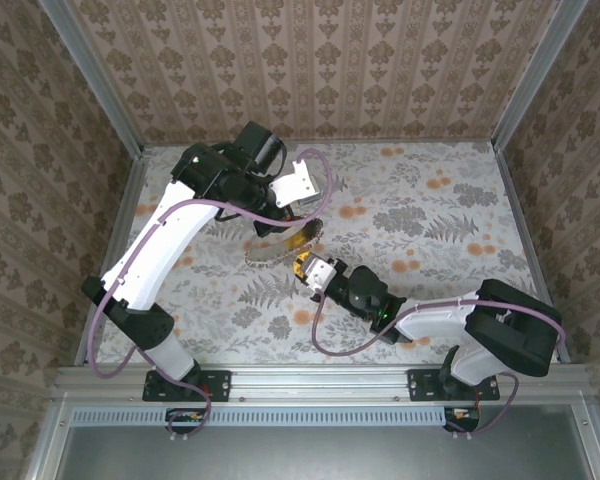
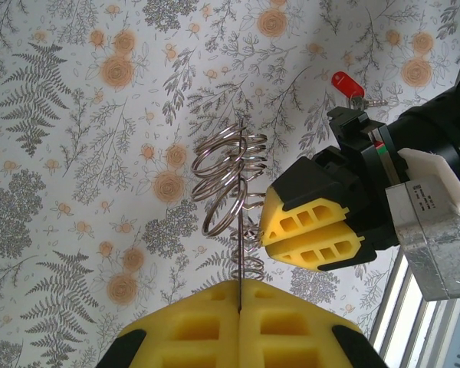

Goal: Put the keys on the keyring

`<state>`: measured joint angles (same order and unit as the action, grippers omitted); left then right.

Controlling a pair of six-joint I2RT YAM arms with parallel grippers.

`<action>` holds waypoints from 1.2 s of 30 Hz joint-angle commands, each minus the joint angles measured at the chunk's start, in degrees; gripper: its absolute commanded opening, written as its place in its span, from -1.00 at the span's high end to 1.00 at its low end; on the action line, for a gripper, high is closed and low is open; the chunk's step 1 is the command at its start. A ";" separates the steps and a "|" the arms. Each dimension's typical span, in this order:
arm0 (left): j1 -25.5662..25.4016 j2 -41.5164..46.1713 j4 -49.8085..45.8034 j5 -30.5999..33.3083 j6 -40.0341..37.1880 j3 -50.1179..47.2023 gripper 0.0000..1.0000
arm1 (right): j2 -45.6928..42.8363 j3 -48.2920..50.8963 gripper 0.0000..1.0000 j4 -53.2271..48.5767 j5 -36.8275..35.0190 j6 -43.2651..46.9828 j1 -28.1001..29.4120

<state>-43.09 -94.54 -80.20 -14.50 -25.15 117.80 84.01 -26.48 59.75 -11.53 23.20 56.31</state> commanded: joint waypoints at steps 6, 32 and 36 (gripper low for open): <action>-0.41 1.46 0.79 0.09 1.46 1.62 1.00 | 1.42 -1.00 0.60 4.43 -2.95 -1.78 0.38; -1.03 2.04 1.10 1.32 2.38 0.86 1.00 | 3.53 -1.99 0.62 7.66 -3.54 -4.04 0.29; -1.12 2.11 1.15 1.48 2.39 0.94 1.00 | 3.75 -2.18 0.66 8.10 -3.96 -3.87 0.30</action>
<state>-43.72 -94.39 -80.12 -13.41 -23.92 117.80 87.07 -27.29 64.64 -13.61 20.60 56.31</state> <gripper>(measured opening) 0.043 0.176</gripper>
